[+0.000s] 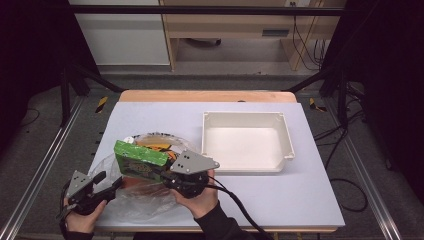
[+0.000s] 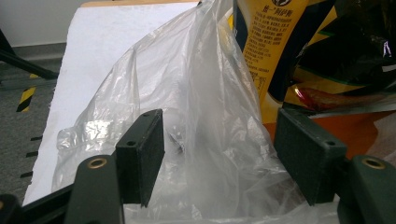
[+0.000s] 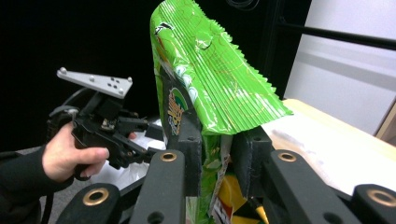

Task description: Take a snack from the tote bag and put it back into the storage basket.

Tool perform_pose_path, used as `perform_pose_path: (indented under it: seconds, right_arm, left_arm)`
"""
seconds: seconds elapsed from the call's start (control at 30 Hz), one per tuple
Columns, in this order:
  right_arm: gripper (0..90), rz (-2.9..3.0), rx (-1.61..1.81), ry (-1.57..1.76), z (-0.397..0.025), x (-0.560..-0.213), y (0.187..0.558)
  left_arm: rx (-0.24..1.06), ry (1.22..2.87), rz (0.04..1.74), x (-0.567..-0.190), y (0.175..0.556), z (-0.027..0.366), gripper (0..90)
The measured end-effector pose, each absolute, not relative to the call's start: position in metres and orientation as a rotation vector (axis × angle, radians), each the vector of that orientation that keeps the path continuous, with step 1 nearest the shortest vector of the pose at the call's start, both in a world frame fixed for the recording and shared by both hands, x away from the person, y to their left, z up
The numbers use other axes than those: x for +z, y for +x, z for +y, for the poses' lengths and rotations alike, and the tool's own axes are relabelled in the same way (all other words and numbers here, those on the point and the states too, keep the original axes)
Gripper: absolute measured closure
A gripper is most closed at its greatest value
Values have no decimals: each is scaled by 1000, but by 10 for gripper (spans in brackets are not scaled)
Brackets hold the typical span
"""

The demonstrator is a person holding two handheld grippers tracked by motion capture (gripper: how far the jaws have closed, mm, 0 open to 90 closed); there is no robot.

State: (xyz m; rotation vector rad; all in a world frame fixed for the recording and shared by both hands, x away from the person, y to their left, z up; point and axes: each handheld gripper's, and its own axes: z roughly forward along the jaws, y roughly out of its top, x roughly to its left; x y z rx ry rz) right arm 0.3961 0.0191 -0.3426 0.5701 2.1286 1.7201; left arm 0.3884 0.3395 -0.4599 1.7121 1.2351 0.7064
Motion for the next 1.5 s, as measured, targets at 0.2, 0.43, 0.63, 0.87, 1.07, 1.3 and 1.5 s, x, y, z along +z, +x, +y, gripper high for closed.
perform_pose_path:
  seconds: [0.2, 0.43, 0.63, 0.87, 1.07, 1.3, 1.5]
  right_arm:
    - [749, 2123, 1741, 549, 14, -327, 393]
    - [749, 2110, 1811, 552, 3, -307, 393]
    - [748, 2088, 1852, 563, -7, -297, 393]
    - [749, 2055, 1879, 562, -18, -286, 394]
    - [748, 2016, 1891, 580, -31, -277, 396]
    - [748, 1973, 1788, 626, -56, -270, 408]
    - [749, 1950, 1731, 688, -77, -271, 421]
  left_arm:
    - [709, 1713, 1235, -460, 388, 339, 330]
    - [711, 1716, 1235, -460, 388, 339, 330]
    - [712, 1713, 1235, -460, 389, 339, 329]
    - [712, 1718, 1235, -460, 389, 339, 328]
    - [712, 1716, 1234, -460, 389, 339, 325]
    - [710, 1714, 1235, -460, 389, 339, 323]
    - [711, 1713, 1235, -460, 389, 339, 322]
